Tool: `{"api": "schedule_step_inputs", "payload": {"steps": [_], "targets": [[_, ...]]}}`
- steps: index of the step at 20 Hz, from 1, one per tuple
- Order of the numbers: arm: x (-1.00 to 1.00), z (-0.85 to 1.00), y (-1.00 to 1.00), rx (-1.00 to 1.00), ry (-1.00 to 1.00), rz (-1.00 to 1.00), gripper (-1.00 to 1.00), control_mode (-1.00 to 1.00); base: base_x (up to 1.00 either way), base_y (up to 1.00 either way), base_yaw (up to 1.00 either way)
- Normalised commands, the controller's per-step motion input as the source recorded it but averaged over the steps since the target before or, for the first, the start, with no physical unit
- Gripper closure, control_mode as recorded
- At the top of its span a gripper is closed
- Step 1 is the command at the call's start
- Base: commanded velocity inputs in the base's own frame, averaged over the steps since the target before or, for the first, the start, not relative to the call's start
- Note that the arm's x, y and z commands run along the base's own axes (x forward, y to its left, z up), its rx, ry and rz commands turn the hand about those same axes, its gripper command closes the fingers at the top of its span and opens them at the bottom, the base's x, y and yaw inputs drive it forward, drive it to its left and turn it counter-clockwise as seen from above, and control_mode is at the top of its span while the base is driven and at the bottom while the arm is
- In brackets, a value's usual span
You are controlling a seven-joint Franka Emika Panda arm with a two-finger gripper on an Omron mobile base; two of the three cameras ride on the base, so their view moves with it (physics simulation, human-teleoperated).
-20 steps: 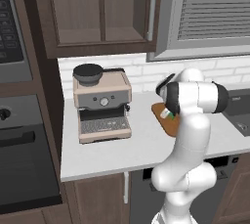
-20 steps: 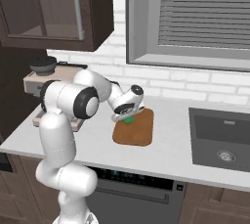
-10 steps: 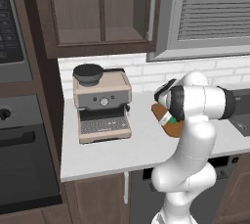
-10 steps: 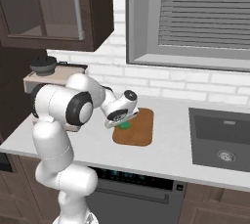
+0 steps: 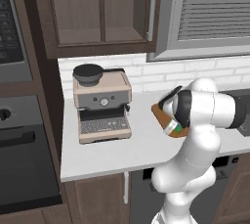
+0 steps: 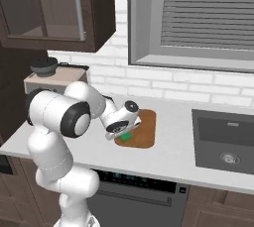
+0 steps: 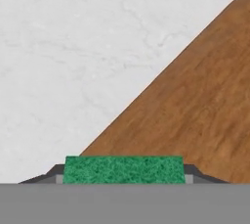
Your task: Pick up the sponge from the counter and clean the cutting board by briefly scrubbing or pressing down on the cutting board. Once finished, release the sponge.
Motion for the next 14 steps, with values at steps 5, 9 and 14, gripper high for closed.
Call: {"api": "schedule_step_inputs", "payload": {"steps": [5, 9, 14], "targets": [[-0.32, -0.02, -0.21, 0.07, -0.04, 0.00, 1.00, -1.00, 0.00, 0.00, 0.00], [-0.54, -0.43, -0.29, 0.02, -0.03, 0.00, 1.00, -1.00, 0.00, 0.00, 0.00], [-0.23, -0.71, -0.07, 0.00, 0.00, 0.05, 1.00, -1.00, 0.00, 0.00, 0.00]]}}
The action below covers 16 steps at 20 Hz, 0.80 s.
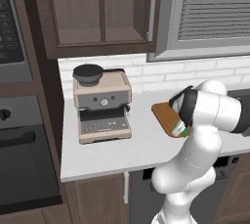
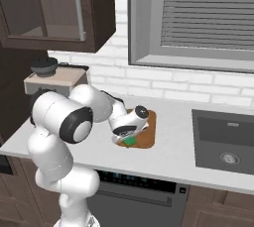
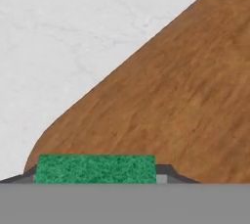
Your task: Pick up the sponge from the counter and clean the cutting board by briefly scrubbing or pressing down on the cutting board. Once finished, release the sponge.
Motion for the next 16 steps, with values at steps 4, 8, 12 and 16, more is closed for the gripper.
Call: {"api": "schedule_step_inputs", "payload": {"steps": [4, 8, 12, 16], "targets": [[0.00, 0.31, -0.50, 0.06, -0.10, 0.03, 1.00, -1.00, 0.00, 0.00, 0.00], [0.00, -0.08, -0.30, 0.03, -0.05, 0.03, 1.00, -1.00, 0.00, 0.00, 0.00], [0.00, -0.91, 0.00, 0.00, 0.03, 0.06, 1.00, -1.00, 0.00, 0.00, 0.00], [0.09, -0.40, -0.08, 0.01, 0.04, 0.06, 1.00, -1.00, 0.00, 0.00, 0.00]]}}
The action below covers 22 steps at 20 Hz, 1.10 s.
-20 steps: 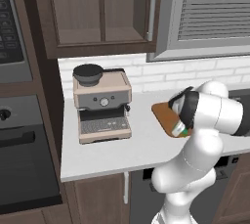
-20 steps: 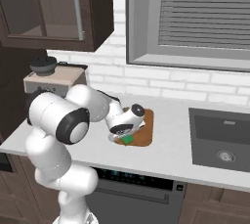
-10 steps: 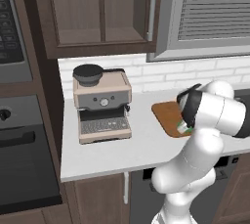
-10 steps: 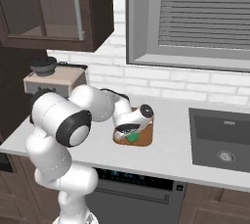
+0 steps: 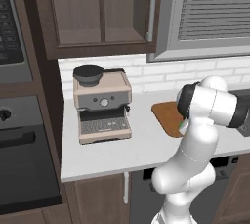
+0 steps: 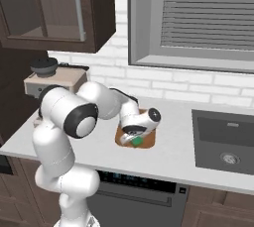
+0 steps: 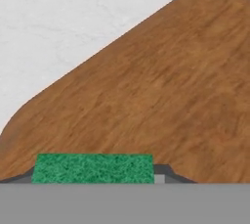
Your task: Pick up the sponge from the counter and clean the cutting board by briefly scrubbing or pressing down on the cutting board. Once finished, release the sponge.
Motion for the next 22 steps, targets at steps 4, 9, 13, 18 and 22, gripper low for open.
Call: {"api": "schedule_step_inputs", "payload": {"steps": [4, 9, 13, 18, 22], "targets": [[0.20, 0.27, -0.29, 0.03, -0.08, 0.02, 1.00, -1.00, 0.00, 0.00, 0.00], [0.04, -0.53, -0.15, 0.00, -0.04, 0.05, 1.00, -1.00, 0.00, 0.00, 0.00], [0.08, -0.83, -0.11, 0.00, -0.01, 0.09, 1.00, -1.00, 0.00, 0.00, 0.00], [0.37, 0.24, -0.30, 0.06, -0.06, 0.09, 1.00, -1.00, 0.00, 0.00, 0.00], [0.64, 0.02, -0.20, 0.00, -0.08, 0.09, 1.00, -1.00, 0.00, 0.00, 0.00]]}}
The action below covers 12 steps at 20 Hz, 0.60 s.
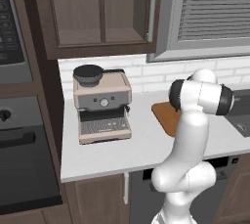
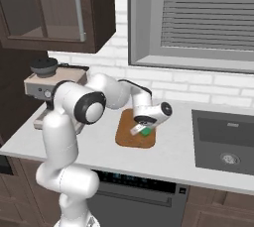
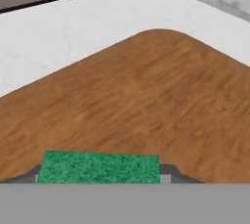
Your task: Pick up the sponge from the counter and clean the cutting board by briefly scrubbing or pressing down on the cutting board. Once finished, release the sponge.
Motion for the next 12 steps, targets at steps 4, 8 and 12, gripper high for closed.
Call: {"api": "schedule_step_inputs", "payload": {"steps": [4, 8, 12], "targets": [[0.57, -0.52, -0.39, 0.00, -0.04, 0.07, 1.00, -1.00, 0.00, 0.00, 0.00], [-0.04, -1.00, -0.07, 0.00, 0.10, 0.08, 1.00, -1.00, 0.00, 0.00, 0.00], [-0.07, -0.62, 0.00, 0.00, 0.10, 0.04, 1.00, -1.00, 0.00, 0.00, 0.00]]}}
